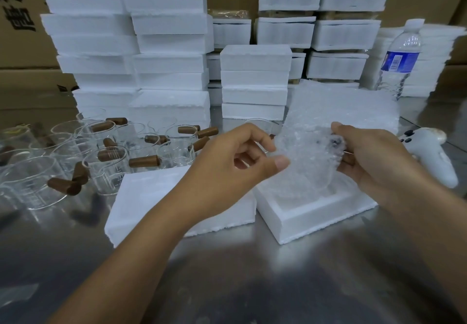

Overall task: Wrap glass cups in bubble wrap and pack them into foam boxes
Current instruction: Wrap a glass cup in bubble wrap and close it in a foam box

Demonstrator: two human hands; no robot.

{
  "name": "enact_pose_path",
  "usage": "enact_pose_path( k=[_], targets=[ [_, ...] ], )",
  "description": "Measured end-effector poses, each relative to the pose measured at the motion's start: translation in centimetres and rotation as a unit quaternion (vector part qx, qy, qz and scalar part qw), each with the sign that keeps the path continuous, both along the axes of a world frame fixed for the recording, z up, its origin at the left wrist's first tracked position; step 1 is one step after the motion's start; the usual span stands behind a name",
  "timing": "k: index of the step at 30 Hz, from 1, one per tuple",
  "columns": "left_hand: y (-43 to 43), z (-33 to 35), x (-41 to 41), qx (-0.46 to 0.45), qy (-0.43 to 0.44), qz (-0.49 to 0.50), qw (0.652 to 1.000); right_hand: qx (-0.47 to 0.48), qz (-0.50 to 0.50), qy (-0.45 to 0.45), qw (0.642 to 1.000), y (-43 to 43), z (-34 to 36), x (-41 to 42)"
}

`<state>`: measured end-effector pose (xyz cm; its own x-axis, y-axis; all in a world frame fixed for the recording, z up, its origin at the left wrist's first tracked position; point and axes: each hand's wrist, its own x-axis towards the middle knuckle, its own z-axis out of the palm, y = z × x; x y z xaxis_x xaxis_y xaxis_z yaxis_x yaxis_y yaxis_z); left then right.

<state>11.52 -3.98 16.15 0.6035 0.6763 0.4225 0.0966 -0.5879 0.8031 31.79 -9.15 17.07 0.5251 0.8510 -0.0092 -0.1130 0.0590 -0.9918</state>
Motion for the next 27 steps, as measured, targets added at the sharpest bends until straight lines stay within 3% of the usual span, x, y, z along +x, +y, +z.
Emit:
enact_pose_path(
  k=[6,9,11,13,19,22,24,27],
  targets=[
    [0.2,-0.5,-0.3,0.066,0.094,-0.009,0.993,-0.053,0.031,-0.060,0.996,0.1,-0.1,0.1],
    [0.4,-0.8,-0.2,0.089,0.118,0.003,0.989,-0.095,0.015,-0.209,0.973,0.1,-0.5,0.2],
    [0.5,-1.0,-0.2,0.097,0.119,0.009,0.988,-0.116,-0.003,-0.353,0.928,0.0,-0.8,0.2],
    [0.5,-1.2,-0.2,0.103,0.121,0.016,0.987,-0.115,0.002,-0.432,0.895,0.0,-1.1,0.3],
    [0.5,-0.9,-0.3,0.098,0.152,0.027,0.983,-0.116,-0.020,-0.487,0.866,-0.1,-1.1,1.4],
    [1.0,-0.4,-0.8,0.061,0.108,0.078,0.989,-0.074,-0.084,-0.433,0.895,-0.1,-1.0,1.7],
    [1.3,-0.4,-1.0,0.051,0.097,0.122,0.986,-0.067,-0.132,-0.429,0.891,0.0,-1.1,2.0],
    [1.0,-0.9,-0.8,0.073,0.183,0.162,0.967,-0.119,-0.150,-0.456,0.869,0.0,-1.5,2.6]
  ],
)
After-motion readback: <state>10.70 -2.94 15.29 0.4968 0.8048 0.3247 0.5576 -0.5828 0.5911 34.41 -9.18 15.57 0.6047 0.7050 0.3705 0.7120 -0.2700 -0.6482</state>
